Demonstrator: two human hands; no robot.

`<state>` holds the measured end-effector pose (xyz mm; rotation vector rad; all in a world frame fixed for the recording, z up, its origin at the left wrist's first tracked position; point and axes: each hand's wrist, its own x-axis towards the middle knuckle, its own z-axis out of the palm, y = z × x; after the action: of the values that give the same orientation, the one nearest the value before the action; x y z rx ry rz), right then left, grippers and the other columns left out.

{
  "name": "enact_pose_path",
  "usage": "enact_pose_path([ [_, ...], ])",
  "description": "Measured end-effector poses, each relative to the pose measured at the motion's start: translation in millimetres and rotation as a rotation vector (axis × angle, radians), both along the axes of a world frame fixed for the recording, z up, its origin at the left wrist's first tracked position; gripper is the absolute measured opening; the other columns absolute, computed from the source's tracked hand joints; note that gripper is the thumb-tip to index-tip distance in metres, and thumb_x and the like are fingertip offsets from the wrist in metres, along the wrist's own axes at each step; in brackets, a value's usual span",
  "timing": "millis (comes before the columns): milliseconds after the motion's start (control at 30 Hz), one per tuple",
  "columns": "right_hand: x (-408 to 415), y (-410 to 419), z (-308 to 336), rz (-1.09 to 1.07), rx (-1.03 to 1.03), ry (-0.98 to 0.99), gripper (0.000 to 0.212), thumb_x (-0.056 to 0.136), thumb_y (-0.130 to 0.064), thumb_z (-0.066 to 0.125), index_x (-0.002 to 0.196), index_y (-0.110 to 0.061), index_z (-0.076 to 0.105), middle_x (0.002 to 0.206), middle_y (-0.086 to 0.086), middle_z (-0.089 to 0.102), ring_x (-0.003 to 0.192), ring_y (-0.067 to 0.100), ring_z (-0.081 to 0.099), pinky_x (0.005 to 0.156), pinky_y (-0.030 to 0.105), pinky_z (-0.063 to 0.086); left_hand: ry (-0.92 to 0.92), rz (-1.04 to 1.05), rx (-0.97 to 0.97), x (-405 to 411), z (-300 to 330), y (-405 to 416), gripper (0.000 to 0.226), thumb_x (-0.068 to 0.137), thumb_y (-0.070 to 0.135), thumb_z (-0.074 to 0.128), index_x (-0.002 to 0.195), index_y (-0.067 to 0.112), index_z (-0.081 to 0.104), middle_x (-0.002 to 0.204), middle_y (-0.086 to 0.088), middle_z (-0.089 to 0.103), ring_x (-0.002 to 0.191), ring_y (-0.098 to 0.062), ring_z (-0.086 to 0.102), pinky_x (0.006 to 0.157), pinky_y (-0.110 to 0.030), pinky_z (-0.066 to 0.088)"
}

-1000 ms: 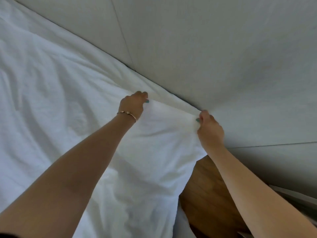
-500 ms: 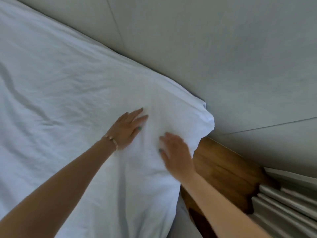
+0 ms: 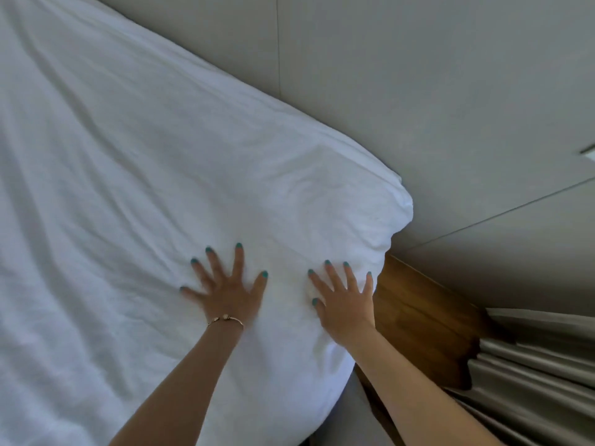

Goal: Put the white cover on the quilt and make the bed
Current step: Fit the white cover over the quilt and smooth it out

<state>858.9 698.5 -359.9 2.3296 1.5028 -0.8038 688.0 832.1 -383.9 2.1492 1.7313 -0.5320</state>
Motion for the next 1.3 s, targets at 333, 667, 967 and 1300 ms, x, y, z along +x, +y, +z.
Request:
enact_pose_path([
  [333,-6,-62,24,0.093,-0.139,-0.142,0.051,0.103,-0.029,0.031,0.153,-0.033,0.022,0.163,-0.004,0.012,0.150,0.022,0.012,0.121,0.048,0.001,-0.273,-0.469,-0.045,-35,1,-138,0.091,0.075,0.074,0.047,0.152,0.032,0.024,0.160,-0.013,0.018,0.147,-0.040,0.009,0.110,-0.065,0.010],
  [667,-21,-53,16,0.930,-0.195,0.031,0.093,0.096,-0.026,0.055,0.148,-0.048,-0.018,0.155,-0.010,-0.035,0.144,0.021,-0.031,0.118,0.053,-0.008,-0.003,0.348,-0.209,-132,22,-190,0.091,0.061,0.090,0.001,0.135,0.053,-0.036,0.149,-0.001,-0.044,0.139,-0.036,-0.034,0.104,-0.075,0.002],
  [967,-122,-20,31,1.148,0.145,0.396,0.090,0.071,0.004,0.058,0.150,-0.030,0.032,0.163,-0.004,0.014,0.149,0.018,0.013,0.118,0.040,0.020,-0.030,0.510,0.046,-200,53,-233,0.072,0.091,0.061,0.037,0.153,0.029,0.021,0.161,-0.013,0.014,0.145,-0.043,0.011,0.104,-0.074,0.013],
  [1300,-189,-68,40,0.948,0.186,0.211,0.034,0.073,-0.028,0.042,0.087,-0.022,0.072,0.089,-0.003,0.070,0.084,0.025,0.066,0.081,0.037,0.044,-0.145,0.279,-0.192,-308,59,-323,0.129,0.054,0.052,0.083,0.155,0.022,0.009,0.147,-0.002,0.045,0.129,-0.026,0.052,0.094,-0.047,0.049],
])
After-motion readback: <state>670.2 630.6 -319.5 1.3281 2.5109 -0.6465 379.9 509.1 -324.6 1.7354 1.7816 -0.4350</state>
